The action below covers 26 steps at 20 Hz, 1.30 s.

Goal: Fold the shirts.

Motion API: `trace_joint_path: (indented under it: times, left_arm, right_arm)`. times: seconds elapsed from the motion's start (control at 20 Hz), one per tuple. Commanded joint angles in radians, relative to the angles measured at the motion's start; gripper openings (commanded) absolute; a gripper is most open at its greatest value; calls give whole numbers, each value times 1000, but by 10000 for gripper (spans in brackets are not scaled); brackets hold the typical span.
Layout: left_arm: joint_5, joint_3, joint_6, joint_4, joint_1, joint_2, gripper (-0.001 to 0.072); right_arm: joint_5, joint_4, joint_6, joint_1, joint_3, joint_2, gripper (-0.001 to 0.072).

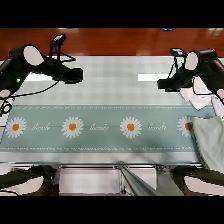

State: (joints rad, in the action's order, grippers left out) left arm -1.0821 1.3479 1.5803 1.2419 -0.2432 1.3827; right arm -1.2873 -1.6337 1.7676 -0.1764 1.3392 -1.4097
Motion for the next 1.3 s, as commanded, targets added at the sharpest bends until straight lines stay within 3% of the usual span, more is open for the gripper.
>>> trace_joint_path:
  times: [0.0, 0.9, 1.25]
  left_arm:
    - [0, 1, 0, 0, 0, 1, 25]
    - [4, 1, 0, 0, -1, 1, 25]
    - [305, 1, 0, 0, 0, 30, 25]
  right_arm:
    - [0, 0, 0, -1, 1, 0, 28]
    - [19, 0, 1, -1, 1, 0, 28]
    - [207, -100, 1, -1, 1, 0, 29]
